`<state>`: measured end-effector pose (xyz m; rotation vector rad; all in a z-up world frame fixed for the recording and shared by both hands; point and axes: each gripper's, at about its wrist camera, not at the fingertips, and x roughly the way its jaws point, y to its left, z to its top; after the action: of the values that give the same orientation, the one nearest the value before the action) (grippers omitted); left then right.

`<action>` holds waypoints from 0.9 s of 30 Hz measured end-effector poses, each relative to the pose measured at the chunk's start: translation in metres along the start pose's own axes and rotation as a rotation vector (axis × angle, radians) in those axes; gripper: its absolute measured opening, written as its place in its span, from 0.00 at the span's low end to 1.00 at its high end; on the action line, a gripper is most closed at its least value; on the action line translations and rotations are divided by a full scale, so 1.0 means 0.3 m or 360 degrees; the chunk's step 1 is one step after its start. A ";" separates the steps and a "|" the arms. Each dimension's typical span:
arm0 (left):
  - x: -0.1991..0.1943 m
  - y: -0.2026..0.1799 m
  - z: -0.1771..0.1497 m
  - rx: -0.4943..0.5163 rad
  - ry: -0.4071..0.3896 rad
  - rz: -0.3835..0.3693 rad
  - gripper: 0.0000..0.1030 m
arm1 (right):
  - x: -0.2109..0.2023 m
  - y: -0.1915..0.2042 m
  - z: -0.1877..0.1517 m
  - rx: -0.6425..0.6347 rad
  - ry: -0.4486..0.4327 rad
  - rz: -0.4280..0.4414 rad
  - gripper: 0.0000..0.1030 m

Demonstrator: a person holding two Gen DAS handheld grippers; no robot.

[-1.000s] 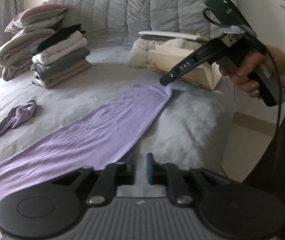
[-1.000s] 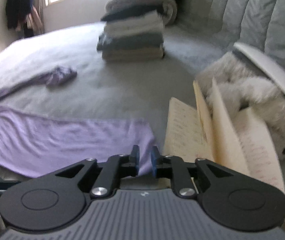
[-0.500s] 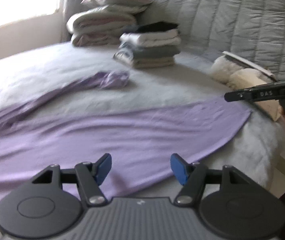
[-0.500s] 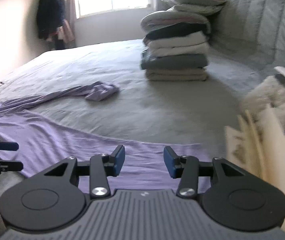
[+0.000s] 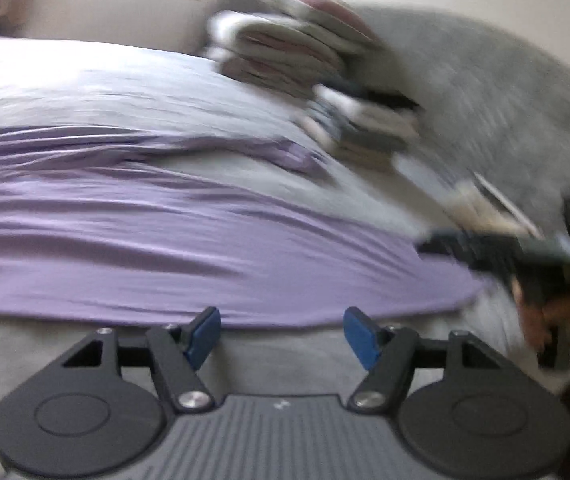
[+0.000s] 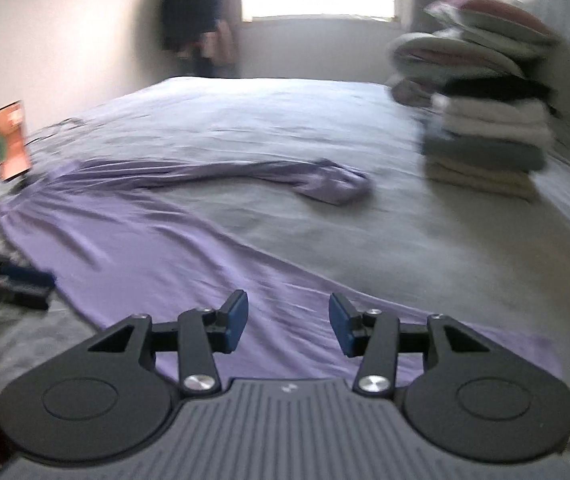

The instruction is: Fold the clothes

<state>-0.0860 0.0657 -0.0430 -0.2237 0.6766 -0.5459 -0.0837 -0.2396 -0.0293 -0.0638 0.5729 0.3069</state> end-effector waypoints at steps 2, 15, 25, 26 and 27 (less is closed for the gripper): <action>-0.044 0.049 0.004 -0.0059 -0.0074 0.0101 0.67 | 0.019 0.066 0.006 -0.0078 -0.0005 0.0086 0.48; -0.199 0.332 0.000 -0.0375 -0.0375 0.0835 0.66 | 0.194 0.476 0.016 -0.0574 0.0065 0.0516 0.48; -0.205 0.478 0.036 -0.0576 -0.0492 0.1211 0.41 | 0.289 0.605 0.061 -0.0675 0.0046 0.0614 0.27; -0.206 0.486 0.039 -0.0583 -0.0494 0.1234 0.38 | 0.293 0.615 0.063 -0.0691 0.0045 0.0613 0.22; -0.207 0.493 0.041 -0.0590 -0.0495 0.1257 0.28 | 0.297 0.624 0.065 -0.0706 0.0044 0.0611 0.10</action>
<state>-0.0583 0.2238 -0.0548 -0.3532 0.5023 0.3715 -0.0595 -0.0346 -0.0566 -0.3891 0.5345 0.8048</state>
